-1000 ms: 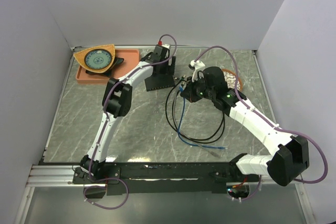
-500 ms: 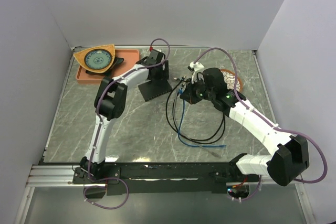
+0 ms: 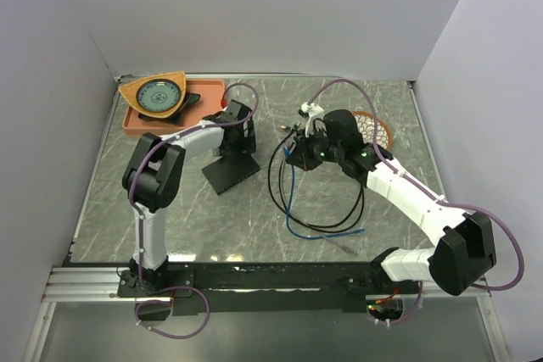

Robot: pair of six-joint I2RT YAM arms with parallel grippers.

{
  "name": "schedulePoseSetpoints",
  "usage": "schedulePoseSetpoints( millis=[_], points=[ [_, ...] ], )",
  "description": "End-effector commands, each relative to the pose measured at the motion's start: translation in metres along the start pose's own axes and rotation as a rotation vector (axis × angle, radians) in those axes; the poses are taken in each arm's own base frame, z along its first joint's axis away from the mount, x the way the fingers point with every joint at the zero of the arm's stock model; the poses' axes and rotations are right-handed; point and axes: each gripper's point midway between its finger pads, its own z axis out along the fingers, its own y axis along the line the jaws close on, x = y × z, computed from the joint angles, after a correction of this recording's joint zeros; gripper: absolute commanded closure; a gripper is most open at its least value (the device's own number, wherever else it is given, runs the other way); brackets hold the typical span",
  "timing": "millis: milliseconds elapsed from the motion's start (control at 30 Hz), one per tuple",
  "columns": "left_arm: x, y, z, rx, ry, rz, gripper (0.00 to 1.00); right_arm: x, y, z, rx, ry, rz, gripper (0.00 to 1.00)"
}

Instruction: Insert the plug into the switch port

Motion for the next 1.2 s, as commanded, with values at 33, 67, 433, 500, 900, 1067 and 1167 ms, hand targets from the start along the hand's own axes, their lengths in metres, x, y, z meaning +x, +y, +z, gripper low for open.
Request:
schedulePoseSetpoints(
  millis=[33, 67, 433, 500, 900, 1067, 1167],
  points=[
    [-0.004, 0.003, -0.040, 0.043, -0.014, -0.020, 0.02, -0.018, 0.012, 0.003, -0.032, -0.035, -0.047, 1.00],
    [-0.014, 0.000, -0.047, 0.063, -0.043, -0.023, 0.01, -0.020, 0.014, 0.003, -0.035, -0.039, -0.050, 1.00],
    [-0.071, 0.060, -0.083, 0.206, -0.159, -0.216, 0.04, -0.015, 0.036, 0.015, -0.010, 0.027, -0.142, 1.00],
    [-0.064, 0.070, -0.085, 0.216, -0.147, -0.242, 0.04, -0.007, 0.043, 0.023, -0.008, 0.053, -0.163, 1.00],
    [0.006, 0.054, -0.060, 0.459, -0.030, -0.317, 0.02, 0.057, 0.055, 0.080, 0.001, 0.226, -0.190, 1.00],
    [0.025, 0.055, -0.062, 0.471, 0.004, -0.348, 0.07, 0.073, 0.060, 0.093, 0.029, 0.282, -0.218, 1.00],
    [0.029, 0.052, -0.068, 0.494, -0.002, -0.356, 0.13, 0.087, 0.059, 0.102, 0.070, 0.324, -0.250, 1.00]
  ],
)
